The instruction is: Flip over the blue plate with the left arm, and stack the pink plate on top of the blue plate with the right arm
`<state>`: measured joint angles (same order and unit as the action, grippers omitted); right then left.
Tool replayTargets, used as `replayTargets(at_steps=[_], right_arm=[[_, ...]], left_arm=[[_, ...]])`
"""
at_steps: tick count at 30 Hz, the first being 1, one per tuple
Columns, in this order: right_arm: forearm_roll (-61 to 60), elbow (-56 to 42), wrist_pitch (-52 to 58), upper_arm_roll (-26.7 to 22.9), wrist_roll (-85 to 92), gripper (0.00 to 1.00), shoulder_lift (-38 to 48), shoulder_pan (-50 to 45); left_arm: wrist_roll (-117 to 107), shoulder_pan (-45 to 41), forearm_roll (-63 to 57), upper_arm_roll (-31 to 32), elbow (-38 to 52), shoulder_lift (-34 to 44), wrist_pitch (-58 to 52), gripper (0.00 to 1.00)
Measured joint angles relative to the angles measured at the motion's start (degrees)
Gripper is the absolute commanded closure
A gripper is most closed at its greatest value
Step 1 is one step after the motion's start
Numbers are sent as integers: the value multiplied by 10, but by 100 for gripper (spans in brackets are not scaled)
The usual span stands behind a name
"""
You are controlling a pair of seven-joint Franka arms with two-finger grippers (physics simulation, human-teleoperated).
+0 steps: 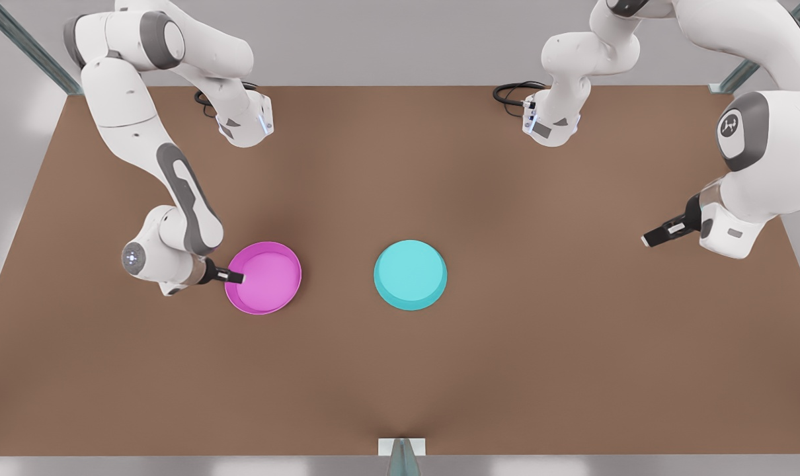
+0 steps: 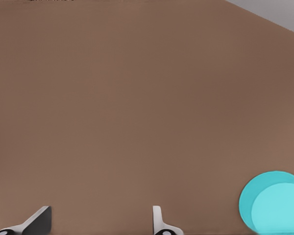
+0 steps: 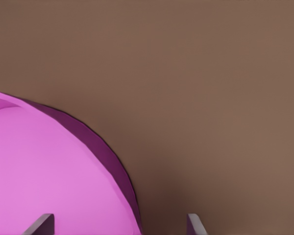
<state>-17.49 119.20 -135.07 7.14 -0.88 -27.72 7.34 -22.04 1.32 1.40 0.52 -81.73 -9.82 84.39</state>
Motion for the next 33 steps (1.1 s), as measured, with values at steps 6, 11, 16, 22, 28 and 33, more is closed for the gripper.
replayTargets(at_steps=[6,11,16,22,28,33], right_arm=[[-7,-6,-1,1,4,61,-8,1],[-9,-33,20,0,9,77,-12,1],[-13,-66,51,13,13,79,-5,0],[-99,-99,66,97,16,79,9,-6],[-186,-114,20,144,3,79,-9,-120],[-206,-144,-65,144,-31,79,-53,-221]], left_arm=[[49,0,0,0,-1,-1,2,0],[78,0,0,0,-2,-1,2,0],[101,0,0,0,0,-2,4,0],[120,0,0,0,1,-3,7,0],[135,0,0,-1,1,-4,9,0],[143,0,0,-1,1,-4,10,0]])
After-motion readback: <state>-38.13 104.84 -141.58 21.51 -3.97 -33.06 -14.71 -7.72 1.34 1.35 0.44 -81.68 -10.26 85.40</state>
